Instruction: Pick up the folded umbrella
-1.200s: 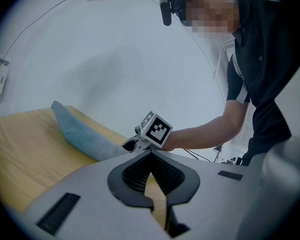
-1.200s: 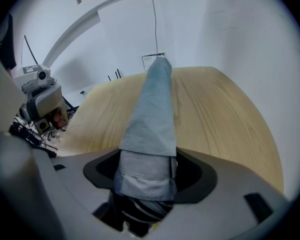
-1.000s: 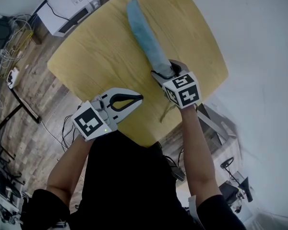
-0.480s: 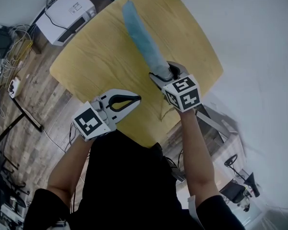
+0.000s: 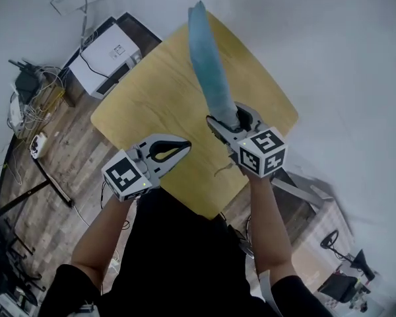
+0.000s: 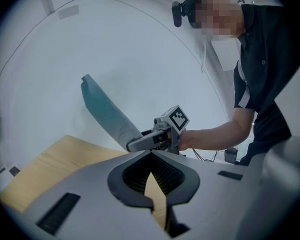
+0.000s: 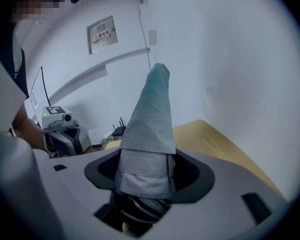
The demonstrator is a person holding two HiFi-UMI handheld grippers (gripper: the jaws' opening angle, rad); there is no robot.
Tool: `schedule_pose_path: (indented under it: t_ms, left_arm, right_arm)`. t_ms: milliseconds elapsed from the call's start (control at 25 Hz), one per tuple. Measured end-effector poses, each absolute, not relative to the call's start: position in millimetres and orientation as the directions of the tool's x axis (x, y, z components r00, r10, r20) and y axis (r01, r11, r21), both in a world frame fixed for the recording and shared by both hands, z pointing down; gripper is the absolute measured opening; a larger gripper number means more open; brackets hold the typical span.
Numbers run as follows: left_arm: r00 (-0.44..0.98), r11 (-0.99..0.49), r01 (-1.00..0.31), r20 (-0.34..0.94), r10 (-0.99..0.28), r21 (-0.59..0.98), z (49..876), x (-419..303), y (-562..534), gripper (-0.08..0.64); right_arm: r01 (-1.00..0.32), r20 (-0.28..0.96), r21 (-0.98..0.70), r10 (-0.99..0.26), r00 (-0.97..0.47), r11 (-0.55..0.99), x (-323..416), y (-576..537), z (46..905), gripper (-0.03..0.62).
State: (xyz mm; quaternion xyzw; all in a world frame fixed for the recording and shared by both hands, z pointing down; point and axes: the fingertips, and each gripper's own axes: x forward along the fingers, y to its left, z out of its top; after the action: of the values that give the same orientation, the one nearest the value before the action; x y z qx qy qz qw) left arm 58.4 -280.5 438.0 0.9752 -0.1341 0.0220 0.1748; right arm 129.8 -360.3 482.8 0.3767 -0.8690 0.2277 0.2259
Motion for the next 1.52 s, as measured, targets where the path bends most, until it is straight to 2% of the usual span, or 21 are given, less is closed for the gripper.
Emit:
schedule_pose_path:
  t_ms: [200,360,520,720,840,1160,1520]
  left_arm:
    - [0.957,-0.915,-0.29,0.073,-0.281,0.28,396,65,-266,0.008]
    - [0.942,-0.916,-0.335,0.107,-0.318,0.223,364,70,-253,0.008]
    - [0.939,-0.924,-0.344,0.06,-0.339,0.165,327,73,-236,0.008]
    - [0.931,-0.924,-0.364,0.019,-0.365,0.118,289,64,-215,0.008]
    - [0.922,-0.917,-0.385,0.014,-0.386,0.101,280,62,-195,0.008]
    - [0.926,-0.923,-0.378,0.002,-0.379,0.072,270,74,-135,0.008]
    - [0.936,-0.934,-0.352,-0.004,-0.353,0.068,264,78,-92,0.008]
  right_arm:
    - [-0.721,0.426,-0.19,-0.605,-0.672,0.666,141,-334,417,0.287]
    - [-0.71,0.302,-0.139,-0.653,-0.695,0.691,152,-305,362,0.287]
    - [-0.702,0.164,-0.132,-0.683,-0.711,0.699,169,-267,313,0.287]
    - [-0.68,-0.035,-0.119,-0.687,-0.726,0.724,190,-220,249,0.287]
    - [-0.672,-0.113,-0.096,-0.679,-0.725,0.734,205,-183,222,0.287]
    - [-0.642,-0.238,-0.076,-0.639,-0.731,0.763,227,-98,202,0.287]
    - [-0.631,-0.235,-0.095,-0.633,-0.737,0.77,227,-46,223,0.288]
